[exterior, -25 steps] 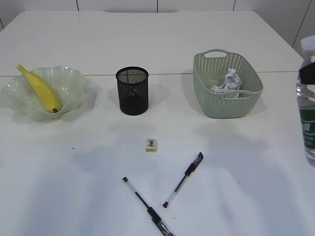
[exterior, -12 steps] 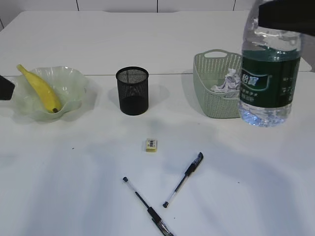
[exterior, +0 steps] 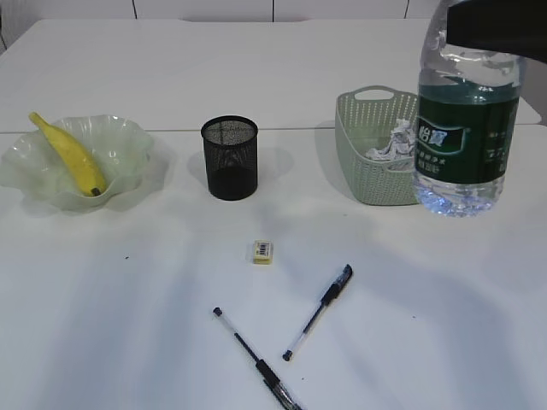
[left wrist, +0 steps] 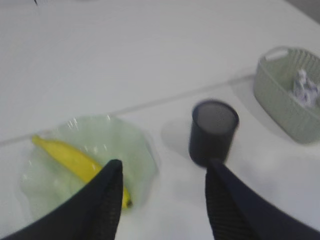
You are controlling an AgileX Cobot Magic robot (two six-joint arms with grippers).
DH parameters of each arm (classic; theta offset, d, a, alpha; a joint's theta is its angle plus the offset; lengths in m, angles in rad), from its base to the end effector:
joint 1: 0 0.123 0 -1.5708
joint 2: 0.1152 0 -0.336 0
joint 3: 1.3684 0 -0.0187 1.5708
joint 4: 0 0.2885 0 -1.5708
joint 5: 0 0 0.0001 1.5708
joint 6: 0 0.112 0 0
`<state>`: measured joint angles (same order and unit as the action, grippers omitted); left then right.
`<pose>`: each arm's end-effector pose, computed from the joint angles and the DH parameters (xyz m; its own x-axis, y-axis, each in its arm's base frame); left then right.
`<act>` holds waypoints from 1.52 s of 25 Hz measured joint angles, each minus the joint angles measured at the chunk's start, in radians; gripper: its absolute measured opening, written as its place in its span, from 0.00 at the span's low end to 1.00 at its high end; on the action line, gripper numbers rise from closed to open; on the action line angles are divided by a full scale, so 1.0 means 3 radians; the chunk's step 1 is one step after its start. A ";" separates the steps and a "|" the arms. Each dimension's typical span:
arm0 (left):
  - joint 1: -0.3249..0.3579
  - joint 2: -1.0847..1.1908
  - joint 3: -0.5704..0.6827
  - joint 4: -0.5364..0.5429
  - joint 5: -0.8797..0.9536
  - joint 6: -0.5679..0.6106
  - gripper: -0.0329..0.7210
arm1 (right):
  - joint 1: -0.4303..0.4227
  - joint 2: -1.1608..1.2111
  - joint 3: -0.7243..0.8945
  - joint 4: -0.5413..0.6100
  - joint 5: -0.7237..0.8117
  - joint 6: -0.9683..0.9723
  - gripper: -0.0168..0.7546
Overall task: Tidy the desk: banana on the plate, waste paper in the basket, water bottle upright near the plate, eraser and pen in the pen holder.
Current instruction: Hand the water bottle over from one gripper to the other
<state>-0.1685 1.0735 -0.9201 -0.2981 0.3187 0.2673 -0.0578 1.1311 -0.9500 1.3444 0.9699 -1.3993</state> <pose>0.2622 -0.0551 0.3937 -0.3622 0.0448 -0.9310 0.2455 0.9682 -0.0489 0.2477 0.0759 0.4064 -0.2392 -0.1135 -0.9643 -0.7704 0.6267 0.1173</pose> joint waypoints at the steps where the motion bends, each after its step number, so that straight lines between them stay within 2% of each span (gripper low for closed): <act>1: 0.0000 0.0000 0.0076 0.0000 -0.0259 0.0012 0.55 | 0.0000 0.0000 0.0000 0.0000 -0.0008 0.0000 0.48; 7: -0.0022 0.0008 0.0779 0.0009 -0.1922 0.0025 0.55 | 0.0000 0.0000 0.0000 0.0000 -0.0037 -0.0008 0.48; 11: -0.0217 0.0139 0.1108 0.0419 -0.2742 0.0003 0.55 | 0.0000 0.0000 0.0000 0.0000 -0.0045 -0.0008 0.48; 14: -0.0405 0.0287 0.1129 0.0677 -0.2877 -0.0056 0.55 | 0.0000 0.0000 0.0000 0.0000 -0.0053 -0.0008 0.48; 22: -0.0720 0.0428 0.1133 0.0754 -0.2855 -0.0199 0.55 | 0.0000 0.0007 0.0000 0.0000 -0.0055 -0.0018 0.48; 27: -0.1069 0.0428 0.1133 0.0898 -0.2702 -0.1004 0.55 | 0.0000 0.0007 0.0000 0.0000 -0.0063 -0.0203 0.48; 30: -0.1281 0.0460 0.1133 0.1407 -0.2653 -0.1339 0.55 | 0.0000 0.0007 0.0000 0.0000 -0.0069 -0.0312 0.48; 33: -0.1441 0.0589 0.1133 0.2099 -0.2859 -0.1791 0.55 | 0.0000 0.0007 0.0000 0.0007 -0.0076 -0.0375 0.48; 36: -0.1511 0.0803 0.1133 0.2560 -0.3335 -0.2135 0.62 | 0.0000 0.0007 0.0000 0.0030 -0.0076 -0.0441 0.48; 38: -0.1538 0.0962 0.1133 0.2671 -0.3681 -0.2209 0.69 | 0.0000 0.0007 0.0000 0.0129 -0.0079 -0.0478 0.48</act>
<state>-0.6299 1.3621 -0.5801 0.5032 -0.7856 -0.3954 -0.0578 1.1333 -0.9500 1.3830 0.9463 -1.5427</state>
